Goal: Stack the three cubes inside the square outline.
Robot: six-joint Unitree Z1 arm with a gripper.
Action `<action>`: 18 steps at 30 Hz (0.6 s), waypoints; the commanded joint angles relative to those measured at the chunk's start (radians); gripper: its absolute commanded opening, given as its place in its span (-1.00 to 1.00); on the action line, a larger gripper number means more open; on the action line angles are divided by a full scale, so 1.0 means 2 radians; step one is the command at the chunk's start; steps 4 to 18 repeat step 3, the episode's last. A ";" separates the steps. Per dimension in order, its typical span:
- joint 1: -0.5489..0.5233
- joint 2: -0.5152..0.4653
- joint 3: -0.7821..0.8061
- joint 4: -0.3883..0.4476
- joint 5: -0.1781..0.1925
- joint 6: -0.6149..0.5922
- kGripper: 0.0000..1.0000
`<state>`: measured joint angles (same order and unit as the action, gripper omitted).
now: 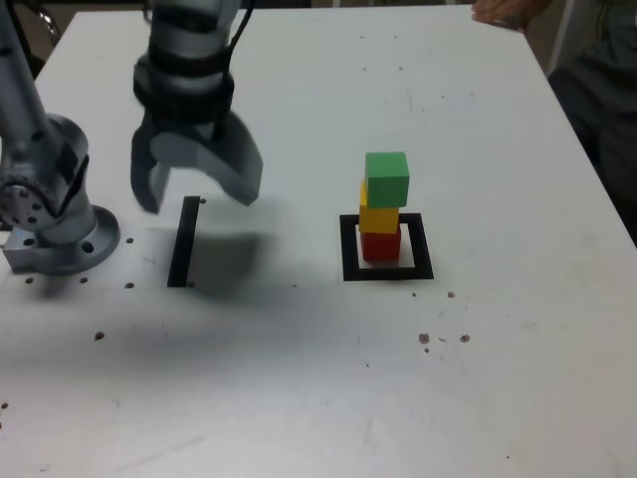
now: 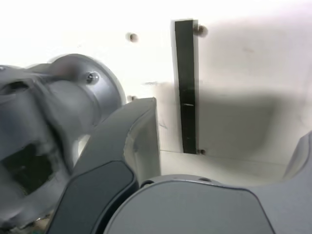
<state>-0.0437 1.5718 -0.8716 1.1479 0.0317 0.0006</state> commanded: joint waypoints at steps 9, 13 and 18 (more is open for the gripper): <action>0.001 -0.004 0.029 -0.026 -0.008 -0.001 0.99; 0.001 -0.004 0.029 -0.026 -0.008 -0.001 0.99; 0.001 -0.004 0.029 -0.026 -0.008 -0.001 0.99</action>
